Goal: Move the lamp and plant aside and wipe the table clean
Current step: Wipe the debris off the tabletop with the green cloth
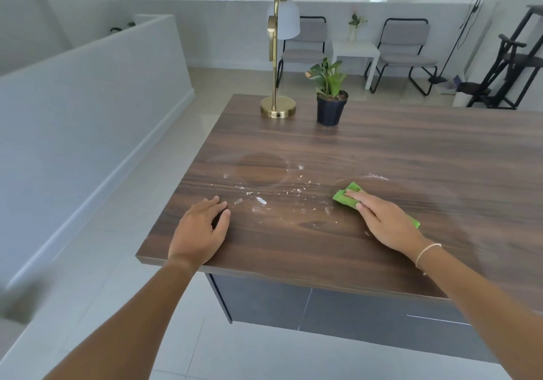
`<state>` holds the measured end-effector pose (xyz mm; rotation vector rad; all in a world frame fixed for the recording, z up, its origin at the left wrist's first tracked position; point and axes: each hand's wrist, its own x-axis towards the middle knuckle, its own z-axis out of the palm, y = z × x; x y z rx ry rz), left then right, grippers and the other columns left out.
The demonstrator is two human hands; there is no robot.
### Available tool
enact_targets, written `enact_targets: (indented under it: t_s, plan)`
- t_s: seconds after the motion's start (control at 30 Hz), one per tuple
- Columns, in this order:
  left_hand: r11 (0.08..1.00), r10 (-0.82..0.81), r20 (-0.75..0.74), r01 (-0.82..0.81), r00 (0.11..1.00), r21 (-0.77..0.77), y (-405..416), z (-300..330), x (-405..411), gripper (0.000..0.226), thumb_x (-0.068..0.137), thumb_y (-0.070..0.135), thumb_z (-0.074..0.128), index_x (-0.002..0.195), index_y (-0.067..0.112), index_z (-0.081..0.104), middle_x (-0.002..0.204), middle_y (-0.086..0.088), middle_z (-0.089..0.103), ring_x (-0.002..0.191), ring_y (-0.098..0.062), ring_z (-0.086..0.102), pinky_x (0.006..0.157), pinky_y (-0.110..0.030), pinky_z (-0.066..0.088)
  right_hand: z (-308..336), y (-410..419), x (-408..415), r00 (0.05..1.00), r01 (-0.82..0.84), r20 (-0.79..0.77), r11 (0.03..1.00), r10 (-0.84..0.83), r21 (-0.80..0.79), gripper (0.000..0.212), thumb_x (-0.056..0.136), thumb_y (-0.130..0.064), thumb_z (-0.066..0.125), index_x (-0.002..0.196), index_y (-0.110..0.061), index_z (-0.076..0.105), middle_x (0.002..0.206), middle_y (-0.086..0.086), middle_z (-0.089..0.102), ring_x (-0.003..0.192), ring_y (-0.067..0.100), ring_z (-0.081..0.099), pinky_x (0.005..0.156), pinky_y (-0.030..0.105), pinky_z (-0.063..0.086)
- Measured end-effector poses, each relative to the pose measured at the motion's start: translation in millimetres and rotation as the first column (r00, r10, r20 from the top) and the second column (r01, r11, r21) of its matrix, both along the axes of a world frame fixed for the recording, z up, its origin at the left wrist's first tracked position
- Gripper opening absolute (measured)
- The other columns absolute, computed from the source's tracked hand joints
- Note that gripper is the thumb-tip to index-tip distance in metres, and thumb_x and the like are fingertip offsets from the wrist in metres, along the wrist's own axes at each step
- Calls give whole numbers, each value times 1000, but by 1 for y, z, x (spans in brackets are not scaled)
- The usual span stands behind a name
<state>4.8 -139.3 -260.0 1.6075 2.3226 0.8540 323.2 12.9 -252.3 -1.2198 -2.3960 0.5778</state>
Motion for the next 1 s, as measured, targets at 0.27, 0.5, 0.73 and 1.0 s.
enact_targets:
  t_s: [0.27, 0.5, 0.73, 1.0]
  plan:
    - [1000, 16, 12, -16, 1000, 7, 0, -2, 0, 51, 84, 45, 37, 122, 19, 60, 138, -2, 52, 135, -18, 38, 112, -33, 28, -10, 78, -64, 984, 123, 123, 991, -130, 58, 41, 97, -17, 36, 137, -9, 43, 150, 9, 37, 140, 27, 30, 115, 38, 21]
    - [1000, 20, 2, -20, 1000, 2, -1, 1, -2, 50, 85, 46, 37, 122, 21, 60, 138, -1, 52, 135, -17, 38, 112, -33, 28, -10, -14, -40, 938, -340, 100, 937, 332, 78, 48, 93, -39, 26, 137, -28, 42, 144, -20, 29, 138, 1, 21, 113, 18, 7]
    - [1000, 30, 1, -30, 1000, 0, -2, -1, -2, 49, 86, 45, 39, 122, 20, 60, 138, -2, 53, 135, -17, 38, 111, -33, 28, -13, 65, -42, 980, 69, 184, 996, -79, 63, 42, 98, -19, 30, 139, -16, 41, 152, 4, 33, 142, 21, 26, 115, 39, 22]
    - [999, 31, -16, -31, 999, 12, 1, 1, 4, 35, 91, 30, 49, 121, 15, 61, 137, -7, 53, 134, -21, 39, 109, -31, 27, -13, -44, -2, 961, -252, 135, 966, 241, 67, 58, 88, -47, 13, 139, -32, 36, 146, -23, 24, 138, 0, 18, 114, 23, 12]
